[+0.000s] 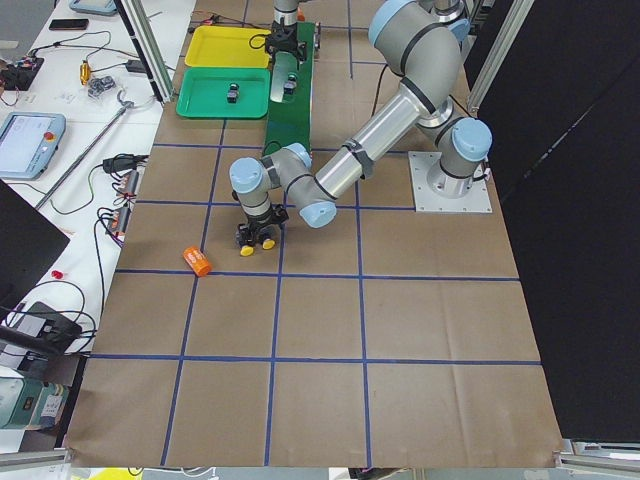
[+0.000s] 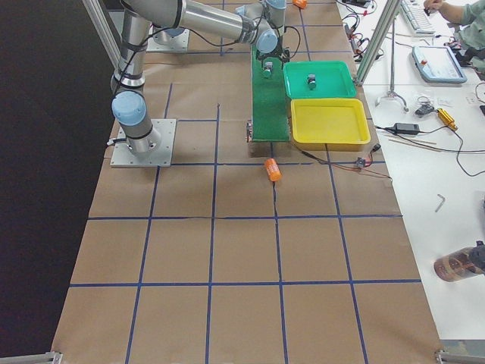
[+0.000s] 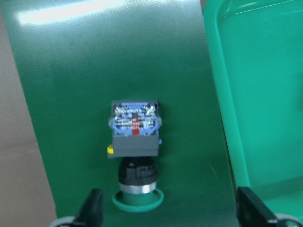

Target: Sort buttons by color to trays

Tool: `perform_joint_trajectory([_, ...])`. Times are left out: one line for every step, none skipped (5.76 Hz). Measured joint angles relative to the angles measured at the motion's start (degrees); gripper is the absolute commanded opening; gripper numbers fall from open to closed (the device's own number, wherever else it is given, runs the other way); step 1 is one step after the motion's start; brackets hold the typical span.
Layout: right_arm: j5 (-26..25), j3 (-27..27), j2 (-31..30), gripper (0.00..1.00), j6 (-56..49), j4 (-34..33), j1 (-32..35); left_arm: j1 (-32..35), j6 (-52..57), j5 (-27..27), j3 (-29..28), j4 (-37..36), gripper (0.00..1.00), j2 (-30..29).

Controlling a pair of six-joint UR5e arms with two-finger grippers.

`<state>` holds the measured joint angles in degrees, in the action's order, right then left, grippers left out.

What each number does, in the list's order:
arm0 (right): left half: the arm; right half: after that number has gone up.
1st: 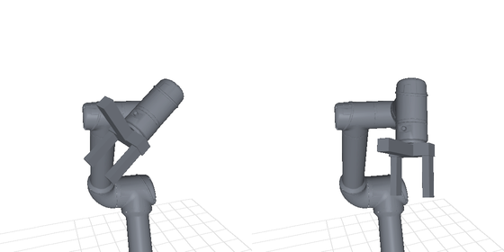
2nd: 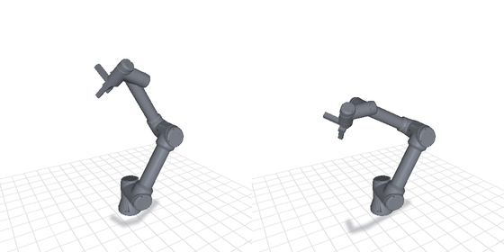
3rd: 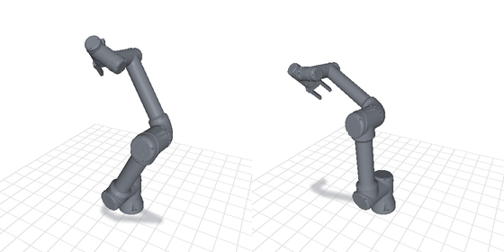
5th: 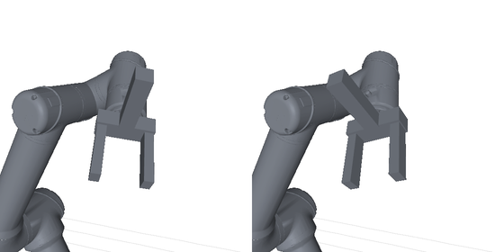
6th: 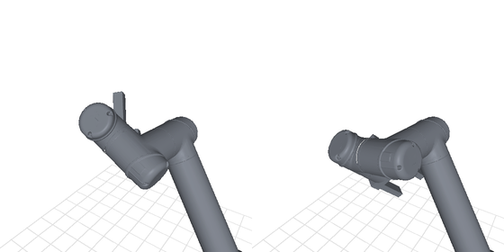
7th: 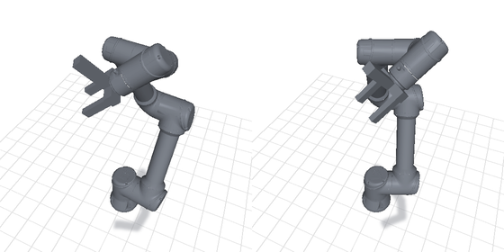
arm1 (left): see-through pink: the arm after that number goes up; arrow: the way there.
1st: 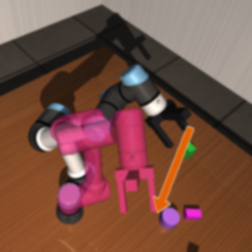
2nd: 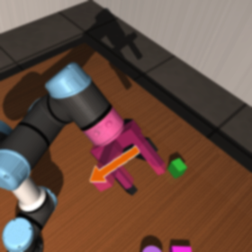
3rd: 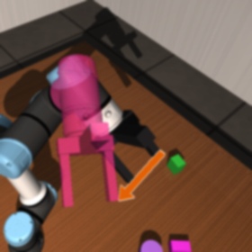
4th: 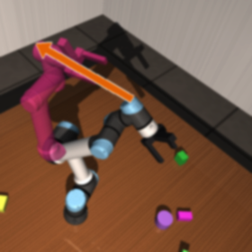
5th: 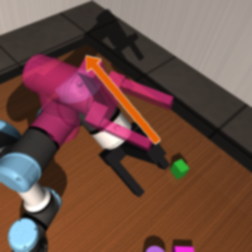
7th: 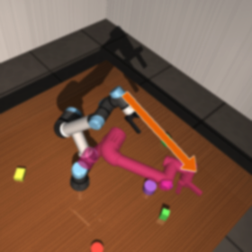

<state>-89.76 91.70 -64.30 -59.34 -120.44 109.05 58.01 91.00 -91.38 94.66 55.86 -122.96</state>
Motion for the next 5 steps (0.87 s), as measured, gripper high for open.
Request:
perform_joint_trajectory([-0.2,1.3,0.4,1.00,-0.3,-0.2,-0.3,0.0,0.9,0.0,0.0,-0.5,0.12,-0.2])
perform_joint_trajectory([-0.5,3.2,0.2,0.92,-1.4,-0.1,-1.1,0.0,1.8,0.0,-0.1,-1.1,0.01,-0.3])
perform_joint_trajectory([-0.7,4.8,-0.1,0.60,-2.7,-0.2,-2.5,0.0,1.9,-0.1,-0.1,-1.5,0.00,-0.2])
perform_joint_trajectory([-0.9,5.5,-0.6,0.24,-4.1,-0.1,-4.2,0.0,2.0,0.0,-0.1,-1.6,0.00,-0.2])
perform_joint_trajectory([-2.2,5.7,-1.5,0.06,-7.0,0.1,-5.8,0.0,2.0,0.0,-0.1,-1.6,0.00,-0.1])
